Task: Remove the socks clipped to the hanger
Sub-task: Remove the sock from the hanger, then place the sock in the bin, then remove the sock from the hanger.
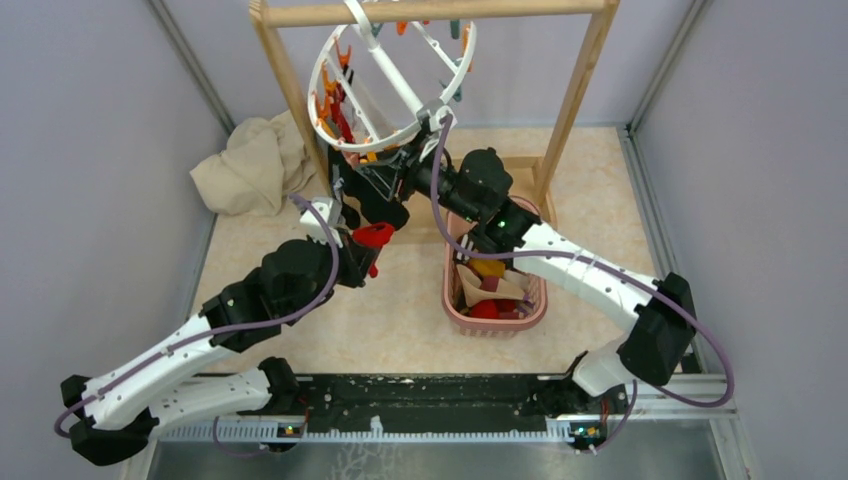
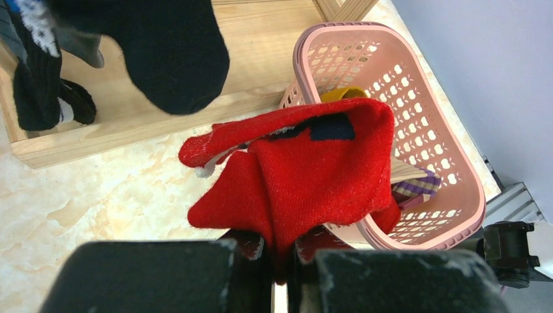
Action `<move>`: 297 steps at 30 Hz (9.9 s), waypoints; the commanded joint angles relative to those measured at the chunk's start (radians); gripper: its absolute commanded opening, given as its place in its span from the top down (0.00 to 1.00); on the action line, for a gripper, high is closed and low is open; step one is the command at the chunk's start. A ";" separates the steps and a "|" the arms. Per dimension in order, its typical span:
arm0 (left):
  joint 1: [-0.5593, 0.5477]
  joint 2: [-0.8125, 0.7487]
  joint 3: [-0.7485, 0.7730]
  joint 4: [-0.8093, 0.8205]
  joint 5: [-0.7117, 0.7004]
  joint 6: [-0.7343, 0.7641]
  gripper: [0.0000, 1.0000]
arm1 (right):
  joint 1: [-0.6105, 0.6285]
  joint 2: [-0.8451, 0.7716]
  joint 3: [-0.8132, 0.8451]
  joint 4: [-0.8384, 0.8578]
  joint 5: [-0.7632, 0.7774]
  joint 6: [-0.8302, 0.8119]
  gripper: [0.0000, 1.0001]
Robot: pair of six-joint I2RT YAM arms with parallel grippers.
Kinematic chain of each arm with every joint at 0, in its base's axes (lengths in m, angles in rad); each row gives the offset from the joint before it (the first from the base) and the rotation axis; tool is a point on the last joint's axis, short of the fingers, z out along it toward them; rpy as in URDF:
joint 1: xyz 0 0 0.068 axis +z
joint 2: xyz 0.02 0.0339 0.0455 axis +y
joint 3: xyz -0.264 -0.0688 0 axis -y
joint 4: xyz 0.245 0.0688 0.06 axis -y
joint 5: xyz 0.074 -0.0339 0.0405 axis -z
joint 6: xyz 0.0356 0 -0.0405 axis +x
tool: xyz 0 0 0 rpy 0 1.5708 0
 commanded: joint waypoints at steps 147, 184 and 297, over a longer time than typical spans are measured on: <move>0.368 0.357 0.673 -0.050 0.177 0.338 0.06 | -0.040 -0.528 -0.197 -0.596 0.283 -0.056 0.44; 0.121 0.444 0.674 0.109 0.322 0.307 0.16 | -0.040 -0.610 0.031 -0.722 0.366 -0.107 0.42; 0.916 -0.054 -0.045 0.000 0.691 0.080 0.01 | -0.034 0.080 -0.375 0.233 0.206 -0.110 0.13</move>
